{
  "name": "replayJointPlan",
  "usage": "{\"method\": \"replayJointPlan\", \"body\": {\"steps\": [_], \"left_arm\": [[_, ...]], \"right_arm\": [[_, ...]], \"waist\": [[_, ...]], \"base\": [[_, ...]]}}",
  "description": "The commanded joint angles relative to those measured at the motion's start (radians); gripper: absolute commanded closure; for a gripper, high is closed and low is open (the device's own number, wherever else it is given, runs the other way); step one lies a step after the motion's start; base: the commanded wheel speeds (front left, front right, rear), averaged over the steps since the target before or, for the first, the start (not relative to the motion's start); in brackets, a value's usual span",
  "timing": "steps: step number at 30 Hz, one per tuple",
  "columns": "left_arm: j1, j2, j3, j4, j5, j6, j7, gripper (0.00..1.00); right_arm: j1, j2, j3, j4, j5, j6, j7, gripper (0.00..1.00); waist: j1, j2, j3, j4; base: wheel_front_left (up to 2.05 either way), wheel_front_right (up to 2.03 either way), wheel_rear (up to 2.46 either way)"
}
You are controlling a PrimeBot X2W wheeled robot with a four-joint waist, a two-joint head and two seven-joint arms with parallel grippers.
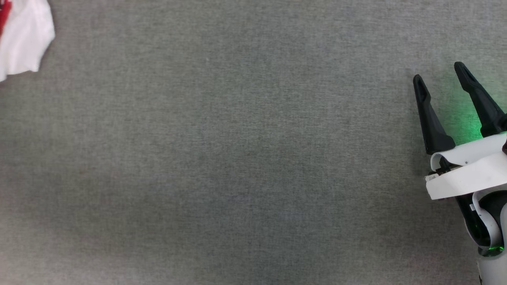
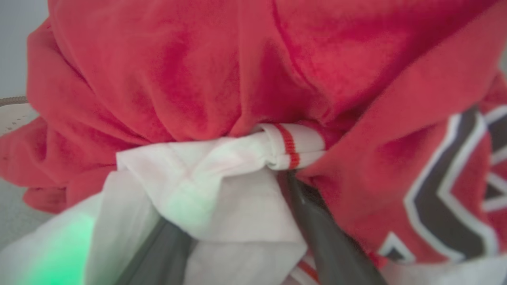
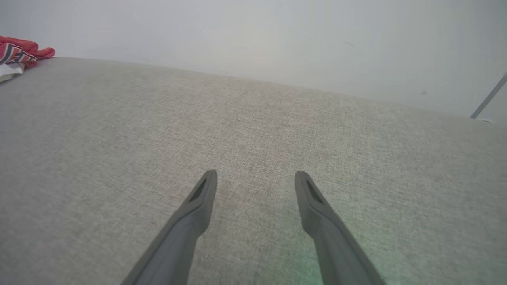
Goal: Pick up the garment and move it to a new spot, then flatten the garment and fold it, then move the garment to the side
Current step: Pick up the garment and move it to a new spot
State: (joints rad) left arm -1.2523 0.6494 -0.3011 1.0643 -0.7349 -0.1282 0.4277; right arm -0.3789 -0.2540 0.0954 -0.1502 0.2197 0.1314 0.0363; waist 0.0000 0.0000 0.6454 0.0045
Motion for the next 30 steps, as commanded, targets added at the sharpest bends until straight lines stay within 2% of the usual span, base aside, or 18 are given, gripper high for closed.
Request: {"method": "replayJointPlan", "body": {"steps": [1, 2, 3, 4, 11, 19, 24, 30], "left_arm": [[0.056, -0.048, -0.032, 0.045, -0.003, -0.003, 0.027, 0.00], [0.059, -0.054, -0.036, 0.055, -0.013, -0.003, 0.026, 0.00], [0.062, -0.060, -0.037, 0.062, -0.023, -0.003, 0.022, 0.21], [0.062, -0.062, -0.038, 0.068, -0.033, -0.003, 0.013, 1.00], [0.031, -0.034, -0.046, 0.069, -0.061, -0.003, -0.092, 1.00], [-0.018, -0.009, -0.123, -0.014, -0.034, -0.003, -0.253, 1.00], [-0.027, 0.006, -0.180, -0.088, -0.021, -0.002, -0.316, 1.00], [-0.055, 0.040, -0.228, -0.183, -0.011, -0.002, -0.335, 1.00]], "right_arm": [[-0.005, -0.001, -0.001, -0.006, -0.003, -0.001, 0.002, 0.00], [-0.004, -0.001, -0.002, -0.007, -0.002, -0.001, 0.003, 0.00], [-0.002, -0.001, -0.003, -0.008, -0.003, -0.001, 0.002, 0.00], [-0.001, -0.001, -0.005, -0.010, -0.004, -0.001, 0.001, 0.00], [0.018, 0.003, -0.007, 0.004, 0.005, -0.001, -0.009, 0.00], [0.055, 0.019, -0.039, 0.038, 0.026, -0.001, -0.028, 0.00], [0.087, 0.032, -0.048, 0.060, 0.033, -0.001, -0.040, 0.00], [0.121, 0.049, -0.054, 0.086, 0.047, -0.001, -0.056, 0.00]], "waist": [[0.0000, 0.0000, 0.008, -0.013], [0.0000, 0.0000, 0.005, -0.014], [0.0000, 0.0000, 0.002, -0.015], [0.0000, 0.0000, -0.002, -0.014], [0.0000, 0.0000, -0.070, -0.002], [0.0000, 0.0000, -0.211, 0.042], [0.0000, 0.0000, -0.298, 0.065], [0.0000, 0.0000, -0.395, 0.083]], "base": [[0.00, 0.00, 0.00], [0.00, 0.00, 0.00], [0.00, 0.00, 0.00], [0.00, 0.00, 0.00], [0.00, 0.00, 0.00], [0.00, 0.00, 0.00], [0.00, 0.00, 0.00], [0.00, 0.00, 0.00]]}}
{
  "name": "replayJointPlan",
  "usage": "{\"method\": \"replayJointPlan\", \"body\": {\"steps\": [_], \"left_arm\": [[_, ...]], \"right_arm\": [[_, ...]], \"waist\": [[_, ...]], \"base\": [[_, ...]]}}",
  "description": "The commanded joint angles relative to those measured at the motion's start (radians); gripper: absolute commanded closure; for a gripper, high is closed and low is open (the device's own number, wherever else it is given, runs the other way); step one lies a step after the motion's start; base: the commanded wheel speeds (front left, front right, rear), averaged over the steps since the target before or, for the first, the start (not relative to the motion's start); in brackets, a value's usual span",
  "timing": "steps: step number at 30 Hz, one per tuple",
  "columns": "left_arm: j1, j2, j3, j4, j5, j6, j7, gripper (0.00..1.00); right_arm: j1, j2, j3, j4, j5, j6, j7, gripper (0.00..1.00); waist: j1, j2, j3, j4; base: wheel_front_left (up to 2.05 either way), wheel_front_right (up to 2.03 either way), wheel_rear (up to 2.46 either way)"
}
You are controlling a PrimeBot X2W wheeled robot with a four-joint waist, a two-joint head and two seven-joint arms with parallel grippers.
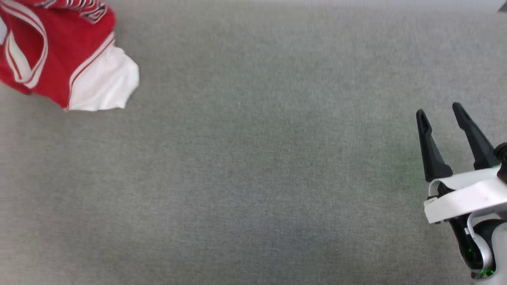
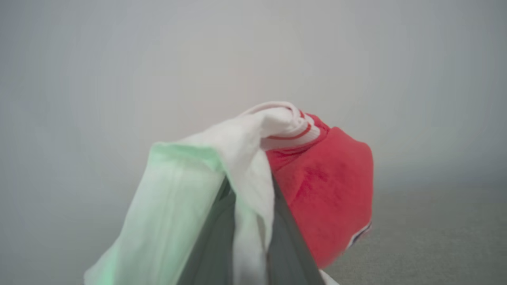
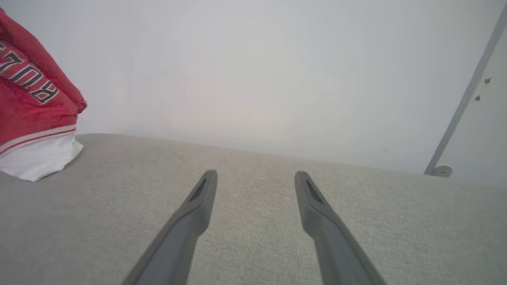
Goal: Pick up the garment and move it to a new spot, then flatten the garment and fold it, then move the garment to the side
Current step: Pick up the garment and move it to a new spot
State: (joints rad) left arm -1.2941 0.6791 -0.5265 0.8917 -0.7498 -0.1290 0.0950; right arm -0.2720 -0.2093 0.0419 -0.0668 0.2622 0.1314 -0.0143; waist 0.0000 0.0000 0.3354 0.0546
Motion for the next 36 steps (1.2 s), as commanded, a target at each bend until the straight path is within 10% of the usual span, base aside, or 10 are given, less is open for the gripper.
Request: {"method": "replayJointPlan", "body": {"steps": [1, 14, 36], "left_arm": [[-0.020, 0.014, -0.011, -0.031, 0.007, -0.001, -0.001, 1.00], [-0.023, 0.068, -0.064, -0.336, -0.027, 0.001, 0.123, 1.00], [0.207, 0.062, -0.178, -1.016, -0.133, 0.176, 0.438, 1.00]], "right_arm": [[0.022, 0.006, -0.002, 0.007, 0.006, -0.001, -0.008, 0.00], [0.080, 0.037, -0.032, 0.029, 0.026, -0.001, -0.040, 0.00], [0.132, 0.093, -0.161, 0.028, 0.006, -0.001, -0.096, 0.00]], "waist": [[0.0000, 0.0000, -0.099, 0.036], [0.0000, 0.0000, -0.215, 0.032], [0.0000, 0.0000, -0.191, -0.209]], "base": [[0.00, 0.00, 0.00], [0.00, 0.00, 0.00], [0.00, 0.00, 0.00]]}}
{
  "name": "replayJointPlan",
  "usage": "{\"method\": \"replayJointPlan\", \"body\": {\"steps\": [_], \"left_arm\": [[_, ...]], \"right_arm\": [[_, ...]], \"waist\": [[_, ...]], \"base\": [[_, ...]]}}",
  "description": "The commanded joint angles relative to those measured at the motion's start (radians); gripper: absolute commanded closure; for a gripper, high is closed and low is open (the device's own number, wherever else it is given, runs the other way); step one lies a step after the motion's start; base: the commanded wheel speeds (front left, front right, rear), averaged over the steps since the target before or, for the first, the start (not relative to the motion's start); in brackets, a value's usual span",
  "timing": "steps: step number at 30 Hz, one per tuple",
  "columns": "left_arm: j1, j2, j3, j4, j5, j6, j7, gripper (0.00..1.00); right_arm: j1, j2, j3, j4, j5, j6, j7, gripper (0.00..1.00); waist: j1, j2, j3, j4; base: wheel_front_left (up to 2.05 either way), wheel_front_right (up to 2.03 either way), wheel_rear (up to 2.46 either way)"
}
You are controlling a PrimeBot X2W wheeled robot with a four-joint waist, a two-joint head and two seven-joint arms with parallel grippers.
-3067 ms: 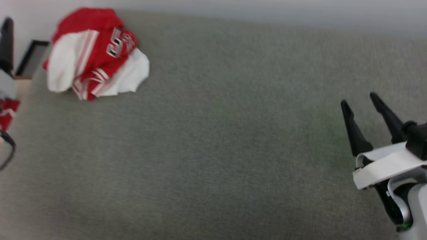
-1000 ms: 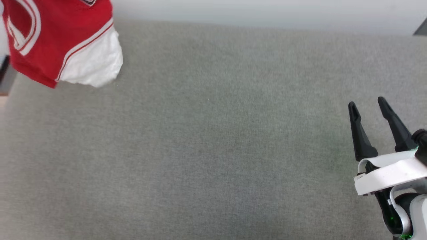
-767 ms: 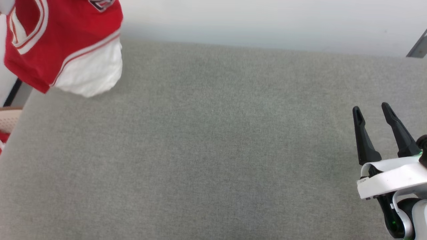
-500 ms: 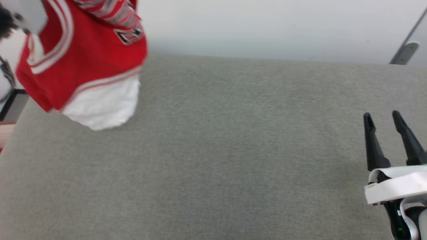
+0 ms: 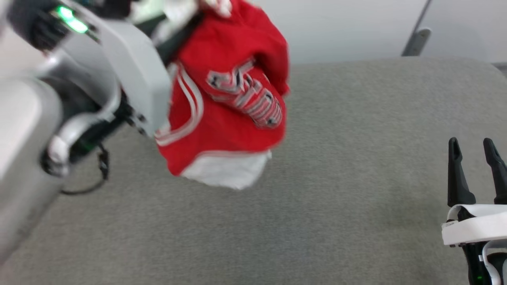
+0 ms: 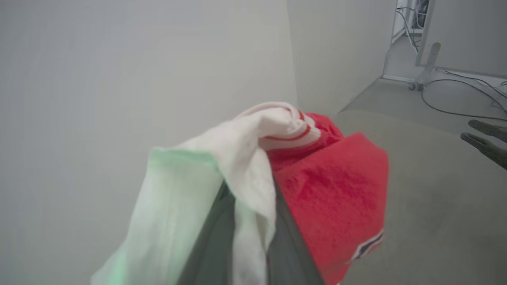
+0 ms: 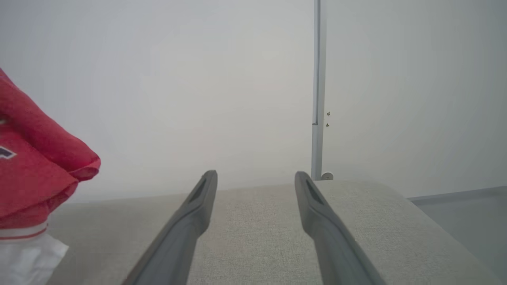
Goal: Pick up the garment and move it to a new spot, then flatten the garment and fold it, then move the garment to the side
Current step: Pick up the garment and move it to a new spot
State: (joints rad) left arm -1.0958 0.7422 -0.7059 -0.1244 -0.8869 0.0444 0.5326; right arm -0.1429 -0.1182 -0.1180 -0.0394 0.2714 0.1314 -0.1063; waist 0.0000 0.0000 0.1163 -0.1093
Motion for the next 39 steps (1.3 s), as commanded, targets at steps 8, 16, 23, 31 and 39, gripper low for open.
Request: {"method": "replayJointPlan", "body": {"steps": [8, 16, 23, 31, 39], "left_arm": [[0.122, -0.071, -0.122, 0.039, 0.031, 0.008, 0.005, 1.00], [0.223, -0.155, -0.249, 0.236, 0.065, -0.037, -0.021, 1.00], [0.271, -0.247, -0.312, 0.457, 0.049, -0.085, -0.042, 1.00], [0.287, -0.350, -0.338, 0.657, 0.019, -0.127, -0.080, 1.00], [0.251, -0.369, -0.298, 0.687, -0.032, -0.156, -0.137, 0.00]], "right_arm": [[-0.015, 0.028, 0.015, 0.048, 0.007, -0.001, -0.043, 0.00], [-0.038, 0.040, 0.053, 0.113, 0.018, -0.001, -0.074, 0.00], [-0.058, 0.043, 0.089, 0.155, 0.026, -0.001, -0.087, 0.00], [-0.072, 0.030, 0.116, 0.185, 0.039, -0.001, -0.093, 0.00], [-0.050, 0.000, 0.122, 0.197, 0.053, -0.001, -0.082, 0.00]], "waist": [[0.0000, 0.0000, 0.078, -0.113], [0.0000, 0.0000, 0.095, -0.137], [0.0000, 0.0000, 0.090, -0.144], [0.0000, 0.0000, 0.071, -0.135], [0.0000, 0.0000, 0.010, -0.095]], "base": [[0.00, 0.00, 0.00], [0.00, 0.00, 0.00], [0.00, 0.00, 0.00], [0.00, 0.00, 0.00], [0.00, 0.00, 0.00]]}}
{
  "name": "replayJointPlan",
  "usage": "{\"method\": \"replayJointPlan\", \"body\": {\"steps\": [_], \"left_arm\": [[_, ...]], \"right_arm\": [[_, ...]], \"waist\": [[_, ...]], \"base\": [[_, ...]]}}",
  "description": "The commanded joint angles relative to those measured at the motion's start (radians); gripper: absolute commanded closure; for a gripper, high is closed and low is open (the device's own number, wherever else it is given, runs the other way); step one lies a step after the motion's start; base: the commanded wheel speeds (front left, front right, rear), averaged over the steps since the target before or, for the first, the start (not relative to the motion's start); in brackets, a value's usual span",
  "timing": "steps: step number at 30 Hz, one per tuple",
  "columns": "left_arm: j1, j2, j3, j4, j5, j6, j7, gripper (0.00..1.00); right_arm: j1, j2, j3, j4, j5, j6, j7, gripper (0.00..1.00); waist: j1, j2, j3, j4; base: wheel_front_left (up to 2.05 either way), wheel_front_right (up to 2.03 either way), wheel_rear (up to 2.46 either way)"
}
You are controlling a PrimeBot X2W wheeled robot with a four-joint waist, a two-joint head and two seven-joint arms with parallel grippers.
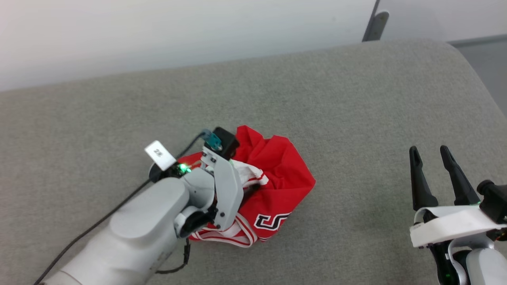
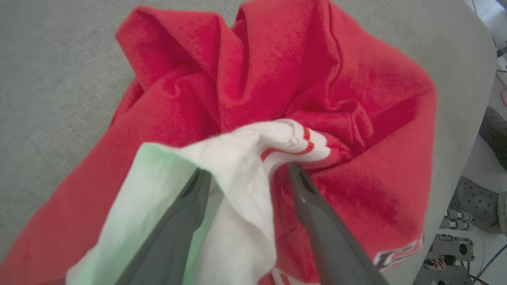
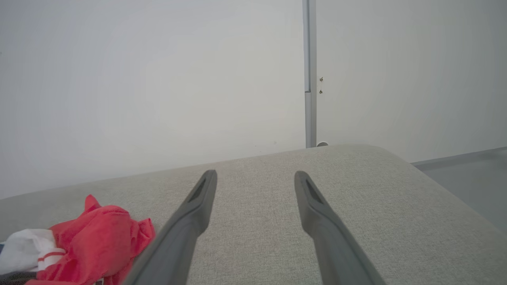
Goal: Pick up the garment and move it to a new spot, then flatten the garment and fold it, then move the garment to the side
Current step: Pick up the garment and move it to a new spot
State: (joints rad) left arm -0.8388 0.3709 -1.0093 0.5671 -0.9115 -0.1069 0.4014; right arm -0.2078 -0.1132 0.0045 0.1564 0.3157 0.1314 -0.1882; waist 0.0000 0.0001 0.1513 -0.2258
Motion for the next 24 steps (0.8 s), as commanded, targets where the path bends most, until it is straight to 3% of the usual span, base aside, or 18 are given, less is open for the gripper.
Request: {"method": "replayJointPlan", "body": {"steps": [1, 10, 24], "left_arm": [[-0.008, 0.007, 0.014, -0.014, -0.014, -0.007, -0.014, 0.00], [0.040, 0.116, 0.098, -0.142, -0.039, 0.013, -0.136, 0.00], [0.263, 0.345, 0.287, -0.318, -0.070, 0.167, -0.438, 0.00]], "right_arm": [[0.017, -0.009, 0.000, 0.001, 0.011, -0.001, 0.004, 0.00], [0.049, -0.054, 0.012, 0.004, 0.035, -0.001, 0.015, 0.00], [0.102, -0.102, 0.017, 0.027, 0.062, -0.001, -0.013, 0.00]], "waist": [[0.0000, -0.0001, -0.034, 0.029], [0.0000, -0.0001, -0.114, 0.105], [0.0000, -0.0001, -0.188, 0.207]], "base": [[0.00, 0.00, 0.00], [0.00, 0.00, 0.00], [0.00, 0.00, 0.00]]}}
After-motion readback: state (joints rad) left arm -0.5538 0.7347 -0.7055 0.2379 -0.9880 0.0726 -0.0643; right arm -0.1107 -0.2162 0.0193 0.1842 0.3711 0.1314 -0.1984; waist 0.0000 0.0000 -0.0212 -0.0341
